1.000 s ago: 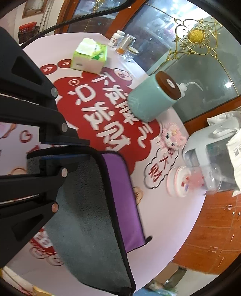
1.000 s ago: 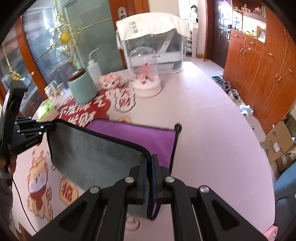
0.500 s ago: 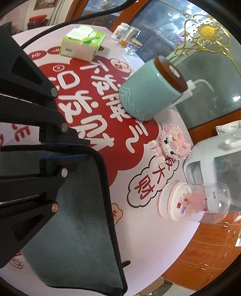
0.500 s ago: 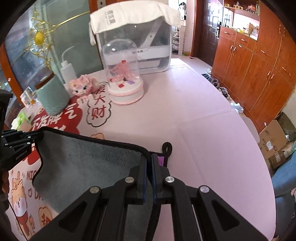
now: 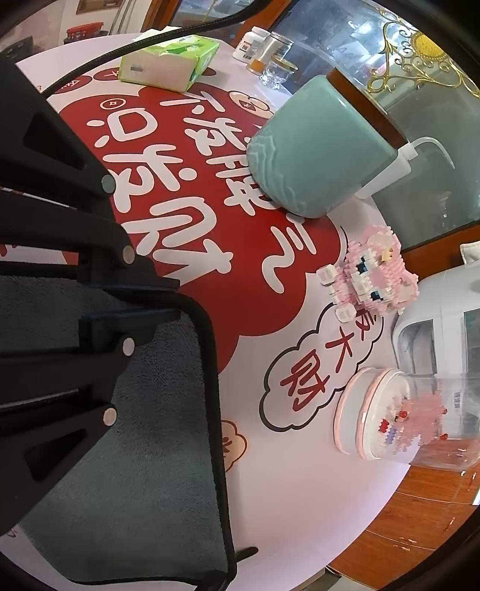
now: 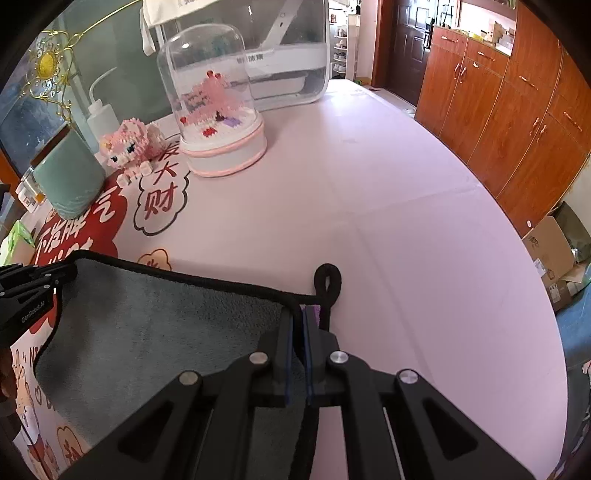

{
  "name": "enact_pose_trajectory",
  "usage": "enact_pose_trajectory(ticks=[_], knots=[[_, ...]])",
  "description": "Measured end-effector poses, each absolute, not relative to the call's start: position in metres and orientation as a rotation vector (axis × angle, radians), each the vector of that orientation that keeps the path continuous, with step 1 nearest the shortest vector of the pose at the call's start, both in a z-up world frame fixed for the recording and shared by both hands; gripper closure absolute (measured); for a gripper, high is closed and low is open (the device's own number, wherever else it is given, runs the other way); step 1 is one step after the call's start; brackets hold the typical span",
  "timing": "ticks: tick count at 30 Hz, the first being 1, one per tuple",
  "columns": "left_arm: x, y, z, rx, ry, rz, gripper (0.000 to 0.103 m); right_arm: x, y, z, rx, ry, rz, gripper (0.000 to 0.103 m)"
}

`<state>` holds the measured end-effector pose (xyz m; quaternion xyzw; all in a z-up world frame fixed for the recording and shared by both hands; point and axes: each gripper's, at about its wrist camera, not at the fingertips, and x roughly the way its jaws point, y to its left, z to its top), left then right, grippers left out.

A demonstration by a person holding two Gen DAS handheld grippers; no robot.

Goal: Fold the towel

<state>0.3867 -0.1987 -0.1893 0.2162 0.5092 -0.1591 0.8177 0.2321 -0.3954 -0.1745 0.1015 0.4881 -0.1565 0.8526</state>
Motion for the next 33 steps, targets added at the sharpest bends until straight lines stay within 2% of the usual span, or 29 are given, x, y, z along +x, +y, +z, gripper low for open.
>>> enact_pose_trajectory(ticks=[4,6,8,11,12,17,33], knots=[[0.388,-0.199,-0.194,0.466,1.088,-0.334,0.091,0.236,-0.396,-0.178,0.21,1.036,-0.332,0.098],[0.389,-0.198,-0.195,0.466,1.097,-0.325,0.07,0.238,-0.398,-0.179,0.219,1.048,-0.344,0.092],[0.39,-0.194,-0.195,0.449,1.094,-0.312,0.035,0.238,-0.403,-0.178,0.227,1.054,-0.385,0.084],[0.392,-0.186,-0.187,0.406,1.071,-0.287,0.017,0.233,-0.409,-0.172,0.246,1.028,-0.426,0.067],[0.394,-0.182,-0.185,0.385,1.08,-0.283,0.015,0.231,-0.41,-0.17,0.245,1.02,-0.433,0.065],[0.394,-0.171,-0.172,0.328,1.083,-0.278,0.01,0.225,-0.407,-0.158,0.218,1.004,-0.422,0.065],[0.34,-0.13,-0.101,0.203,1.024,-0.259,0.01,0.194,-0.362,-0.104,0.166,0.932,-0.313,0.063]])
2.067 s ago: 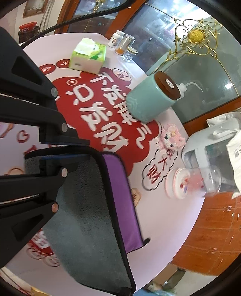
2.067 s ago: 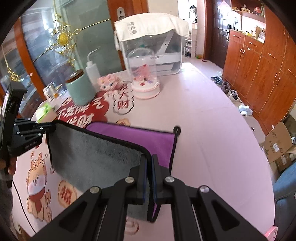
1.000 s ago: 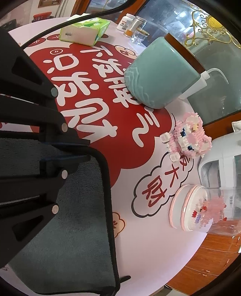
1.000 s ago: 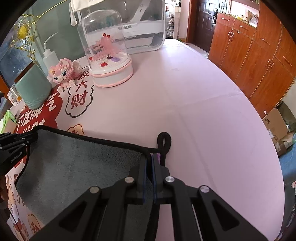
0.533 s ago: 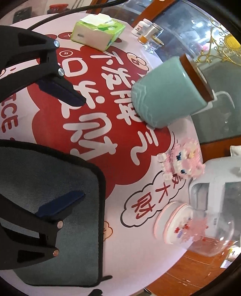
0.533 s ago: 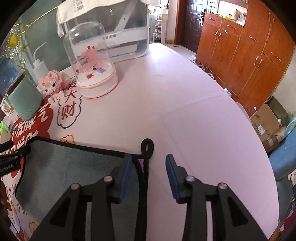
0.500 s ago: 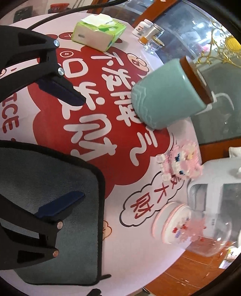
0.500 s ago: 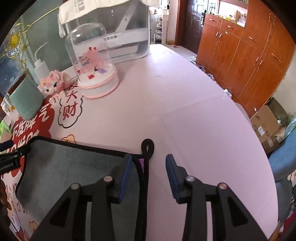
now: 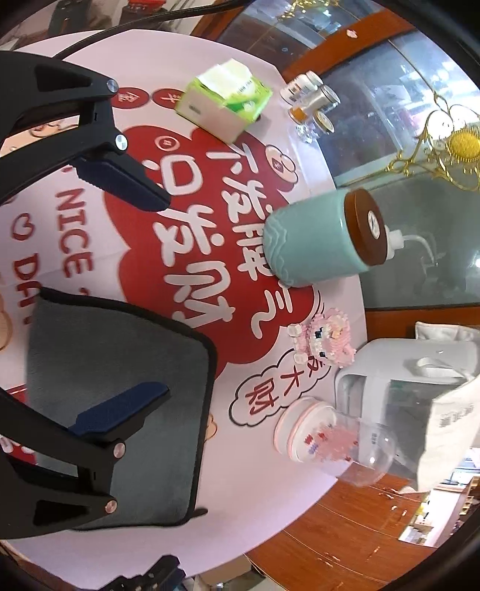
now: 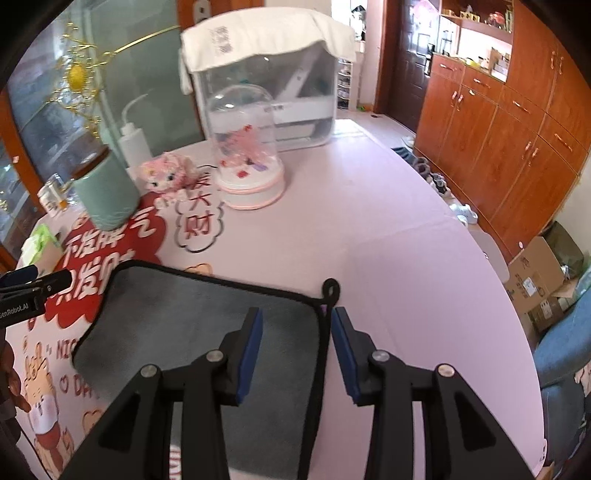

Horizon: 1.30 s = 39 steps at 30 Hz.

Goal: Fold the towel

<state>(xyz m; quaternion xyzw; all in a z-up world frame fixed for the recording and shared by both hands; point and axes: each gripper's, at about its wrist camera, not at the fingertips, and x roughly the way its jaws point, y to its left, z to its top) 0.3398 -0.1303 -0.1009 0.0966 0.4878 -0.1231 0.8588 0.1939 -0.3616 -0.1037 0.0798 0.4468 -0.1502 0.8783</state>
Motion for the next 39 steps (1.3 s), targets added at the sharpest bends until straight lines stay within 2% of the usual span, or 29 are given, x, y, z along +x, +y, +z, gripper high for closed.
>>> enact_pose_trajectory(ticks=[3,18,30,39], knots=[[0.322,-0.119,-0.087,0.178,1.015,-0.252,0.001,0.183,-0.35,-0.094,0.158,0.917,-0.288,0.058],[0.217,-0.062,-0.041,0.076,0.973,-0.19,0.001,0.124,-0.294,-0.063,0.089,0.89,-0.149,0.056],[0.137,-0.02,-0.026,0.027,0.989,-0.123,0.001,0.077,-0.252,-0.046,0.034,0.913,-0.069,0.056],[0.09,0.005,-0.012,0.001,0.968,-0.056,0.001,0.044,-0.242,-0.037,0.092,0.928,-0.042,0.056]])
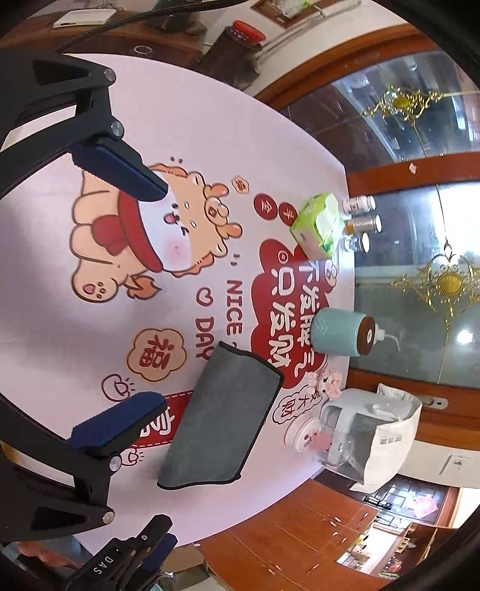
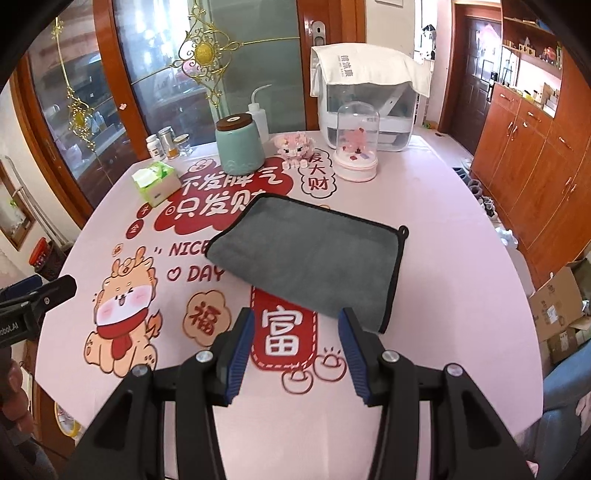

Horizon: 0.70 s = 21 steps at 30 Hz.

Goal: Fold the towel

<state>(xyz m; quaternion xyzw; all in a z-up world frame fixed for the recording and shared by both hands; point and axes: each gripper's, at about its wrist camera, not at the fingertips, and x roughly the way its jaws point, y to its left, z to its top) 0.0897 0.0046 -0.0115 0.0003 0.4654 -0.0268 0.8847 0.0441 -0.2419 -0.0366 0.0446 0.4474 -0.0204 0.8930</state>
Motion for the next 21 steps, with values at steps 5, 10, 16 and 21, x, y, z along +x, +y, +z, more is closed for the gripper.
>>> enact_pose_trajectory(ticks=[5,10,16,21], knots=[[0.069,0.009,-0.002,-0.009,0.952,-0.03,0.001,0.027,-0.234,-0.034,0.097,0.92,-0.03,0.056],[0.045,0.006,0.008,-0.008,0.934,-0.022,0.001,0.008,-0.227,-0.029,0.088,0.91,-0.009,0.056],[0.022,0.0,0.016,0.001,0.925,-0.018,0.001,-0.01,-0.22,-0.025,0.076,0.91,0.005,0.056],[0.008,-0.003,0.02,0.002,0.925,-0.028,0.001,-0.022,-0.214,-0.02,0.084,0.909,0.02,0.056]])
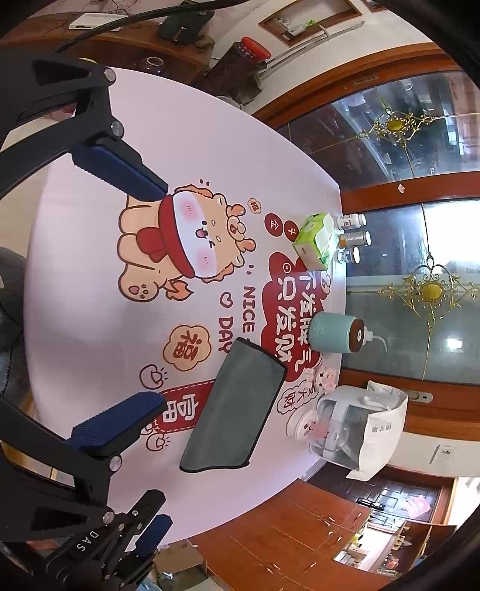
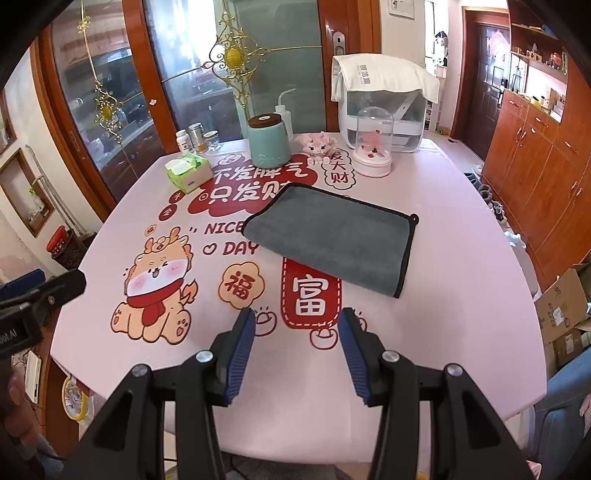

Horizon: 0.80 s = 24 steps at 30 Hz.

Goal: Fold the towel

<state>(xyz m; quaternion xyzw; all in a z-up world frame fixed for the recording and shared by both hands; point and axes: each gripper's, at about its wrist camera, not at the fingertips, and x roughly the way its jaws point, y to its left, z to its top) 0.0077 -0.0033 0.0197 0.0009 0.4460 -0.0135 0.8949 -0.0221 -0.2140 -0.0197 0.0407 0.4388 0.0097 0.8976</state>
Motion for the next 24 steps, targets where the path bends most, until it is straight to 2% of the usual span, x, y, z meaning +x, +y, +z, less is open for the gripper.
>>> enact_pose_trajectory(ticks=[17,24], knots=[[-0.015,-0.006,0.02,0.013,0.904,-0.006,0.001,-0.039,-0.199,-0.009,0.098,0.89,0.014,0.056],[-0.012,-0.005,0.008,0.013,0.954,0.009,0.001,-0.043,-0.194,-0.007,0.089,0.881,0.024,0.056]])
